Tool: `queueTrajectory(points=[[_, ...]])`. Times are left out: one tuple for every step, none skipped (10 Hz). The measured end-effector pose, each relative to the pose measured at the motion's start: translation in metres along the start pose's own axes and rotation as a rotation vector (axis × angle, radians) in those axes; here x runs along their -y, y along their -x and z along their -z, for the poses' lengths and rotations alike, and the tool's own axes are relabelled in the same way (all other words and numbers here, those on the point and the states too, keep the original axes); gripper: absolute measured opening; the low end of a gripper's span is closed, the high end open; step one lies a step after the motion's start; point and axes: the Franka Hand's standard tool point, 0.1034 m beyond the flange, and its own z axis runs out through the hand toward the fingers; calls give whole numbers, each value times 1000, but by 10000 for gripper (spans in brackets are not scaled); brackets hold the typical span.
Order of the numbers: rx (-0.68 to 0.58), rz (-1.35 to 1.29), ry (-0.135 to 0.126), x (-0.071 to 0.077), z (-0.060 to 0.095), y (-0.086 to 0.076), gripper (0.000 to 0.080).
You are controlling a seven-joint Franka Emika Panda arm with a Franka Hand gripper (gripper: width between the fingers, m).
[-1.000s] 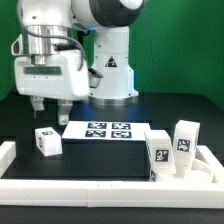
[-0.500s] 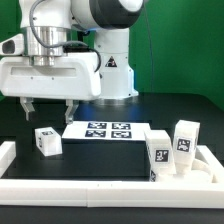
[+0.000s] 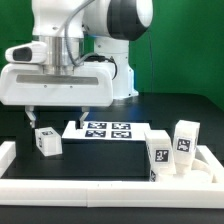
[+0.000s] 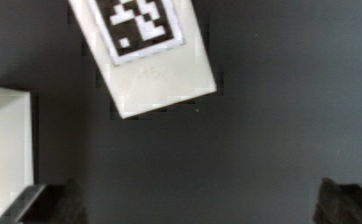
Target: Assemble stool
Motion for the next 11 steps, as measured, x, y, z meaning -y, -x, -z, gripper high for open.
queueTrajectory(points=[[6, 68, 5, -3, -1, 2, 649], [18, 87, -1, -1, -2, 3, 649], [44, 74, -24, 4, -3, 3, 649], [94, -1, -66, 12, -4, 6, 649], [202, -71, -90, 23, -7, 6, 649], [304, -73, -107, 28, -9, 6, 649], [380, -63, -105, 28, -11, 2, 649], [424, -60, -121, 30, -12, 1, 649], [484, -62, -134, 32, -12, 4, 649], [530, -39, -143, 31, -12, 4, 649], [600, 19, -134, 20, -10, 5, 649]])
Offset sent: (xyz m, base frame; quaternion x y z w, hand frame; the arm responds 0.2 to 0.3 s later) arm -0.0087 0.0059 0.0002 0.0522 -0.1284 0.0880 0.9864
